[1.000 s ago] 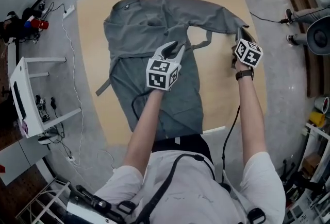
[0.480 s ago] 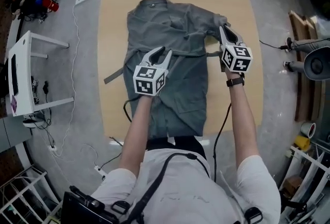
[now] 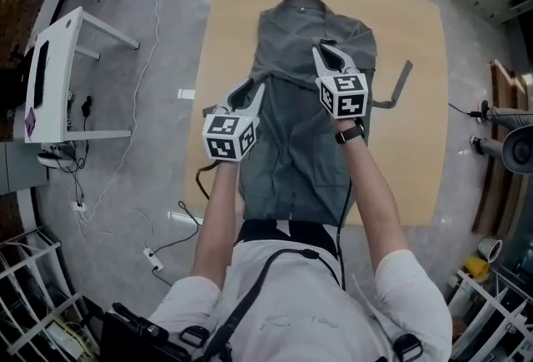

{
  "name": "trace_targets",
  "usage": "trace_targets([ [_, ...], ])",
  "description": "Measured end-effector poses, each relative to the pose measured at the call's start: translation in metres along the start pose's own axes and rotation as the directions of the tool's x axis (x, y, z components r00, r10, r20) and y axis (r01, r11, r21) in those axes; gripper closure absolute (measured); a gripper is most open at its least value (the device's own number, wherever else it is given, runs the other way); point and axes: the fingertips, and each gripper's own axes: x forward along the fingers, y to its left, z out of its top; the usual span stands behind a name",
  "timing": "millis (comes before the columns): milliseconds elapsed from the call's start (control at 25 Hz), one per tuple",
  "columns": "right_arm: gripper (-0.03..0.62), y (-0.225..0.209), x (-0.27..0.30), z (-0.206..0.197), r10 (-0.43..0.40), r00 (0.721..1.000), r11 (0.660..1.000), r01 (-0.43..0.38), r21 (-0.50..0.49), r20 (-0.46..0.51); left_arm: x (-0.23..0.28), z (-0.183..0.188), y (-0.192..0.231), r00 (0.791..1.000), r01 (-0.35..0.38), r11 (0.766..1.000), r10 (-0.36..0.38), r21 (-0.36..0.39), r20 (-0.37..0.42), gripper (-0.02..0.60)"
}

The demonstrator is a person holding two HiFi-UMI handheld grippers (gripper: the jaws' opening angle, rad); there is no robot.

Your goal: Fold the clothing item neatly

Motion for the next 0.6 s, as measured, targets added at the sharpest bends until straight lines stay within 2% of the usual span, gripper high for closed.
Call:
trace_targets([
  [240, 0.560, 0.088, 0.068, -0.042, 0.070, 0.992, 0.997, -0.075, -0.037, -0.106, -0.027, -0.010, 0.049, 0.998, -0.065, 0.997, 0.064, -0.032, -0.006, 0.479],
  [400, 0.552, 0.124, 0.088, -0.099, 0.115, 0.962, 0.990, -0.131, -0.048, -0.248, -0.034, -0.019, 0.064, 0.997, -0.079, 0.996, 0.078, -0.050, -0.015, 0.479],
  [440, 0.534, 0.130, 0.088, -0.115, 0.137, 0.947, 0.987, -0.154, -0.039, -0.291, -0.035, -0.022, 0.065, 0.997, -0.080, 0.995, 0.079, -0.054, -0.017, 0.479],
  [480, 0.477, 0.137, 0.088, -0.132, 0.166, 0.925, 0.983, -0.185, -0.022, -0.340, -0.035, -0.024, 0.067, 0.997, -0.080, 0.995, 0.079, -0.057, -0.020, 0.479],
  [520, 0.383, 0.143, 0.086, -0.147, 0.197, 0.901, 0.976, -0.216, -0.005, -0.387, -0.035, -0.027, 0.069, 0.997, -0.081, 0.995, 0.079, -0.061, -0.022, 0.479],
  [560, 0.321, 0.147, 0.083, -0.158, 0.221, 0.881, 0.970, -0.241, 0.006, -0.418, -0.034, -0.028, 0.071, 0.997, -0.081, 0.994, 0.080, -0.066, -0.025, 0.479],
  [600, 0.306, 0.149, 0.079, -0.162, 0.235, 0.873, 0.967, -0.256, 0.008, -0.428, -0.033, -0.030, 0.073, 0.996, -0.081, 0.994, 0.080, -0.071, -0.026, 0.479],
])
